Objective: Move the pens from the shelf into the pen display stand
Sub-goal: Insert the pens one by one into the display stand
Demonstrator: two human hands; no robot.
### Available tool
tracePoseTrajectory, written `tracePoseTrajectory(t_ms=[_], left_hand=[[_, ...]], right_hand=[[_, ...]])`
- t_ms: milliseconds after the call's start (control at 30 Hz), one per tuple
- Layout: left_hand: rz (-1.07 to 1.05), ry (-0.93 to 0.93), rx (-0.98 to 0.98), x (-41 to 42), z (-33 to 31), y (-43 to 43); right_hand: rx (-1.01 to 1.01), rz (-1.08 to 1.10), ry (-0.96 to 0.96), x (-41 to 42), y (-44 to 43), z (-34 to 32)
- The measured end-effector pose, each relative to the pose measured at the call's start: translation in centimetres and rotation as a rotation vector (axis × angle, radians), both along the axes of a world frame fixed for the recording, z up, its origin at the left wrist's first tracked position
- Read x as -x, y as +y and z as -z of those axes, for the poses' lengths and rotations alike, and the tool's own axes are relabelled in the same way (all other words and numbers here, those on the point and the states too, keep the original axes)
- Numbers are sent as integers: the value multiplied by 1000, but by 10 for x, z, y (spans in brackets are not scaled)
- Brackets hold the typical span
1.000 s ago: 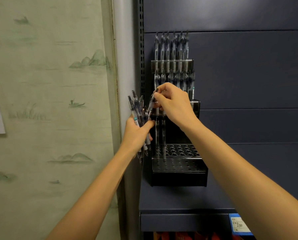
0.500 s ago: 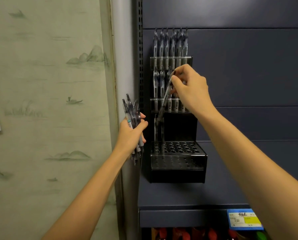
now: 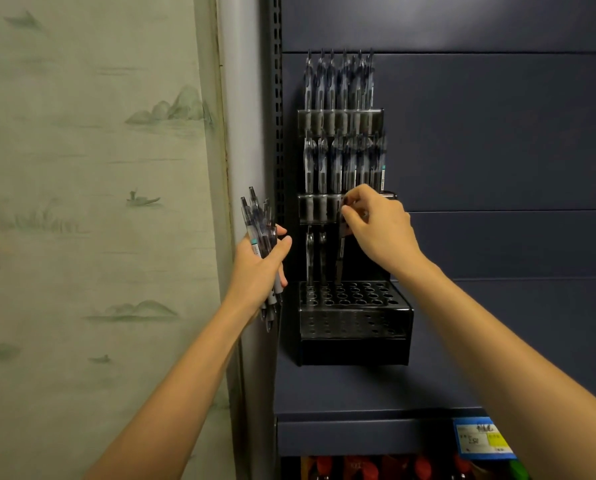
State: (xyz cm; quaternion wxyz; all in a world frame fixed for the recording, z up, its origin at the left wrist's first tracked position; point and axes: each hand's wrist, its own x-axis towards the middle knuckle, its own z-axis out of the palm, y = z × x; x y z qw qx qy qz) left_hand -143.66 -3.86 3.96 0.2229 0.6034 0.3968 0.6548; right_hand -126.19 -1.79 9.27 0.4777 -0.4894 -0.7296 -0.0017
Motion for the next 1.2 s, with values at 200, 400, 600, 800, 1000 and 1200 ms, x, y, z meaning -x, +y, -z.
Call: tracePoseTrajectory(t_ms=[200,400,600,800,1000,1200], left_hand=[[19,0,-18,-3,0,0],[32,-16,-25,-6,-1,1],[54,-18,-12,-9,-2,-2],[59,-18,16,-18,-6,-9],[61,4,81,-27,-8,-17],[29,-24,56,-34,-10,-12]], right_hand=[[74,14,-117,4,3,18],[63,52,-92,4,3,28],[-62,33,-60,8,-10,16],[-110,-235,41,30,-30,-6],[-135,-282,-4,44,-35,-12],[-106,-283,-48,42,-33,-18]])
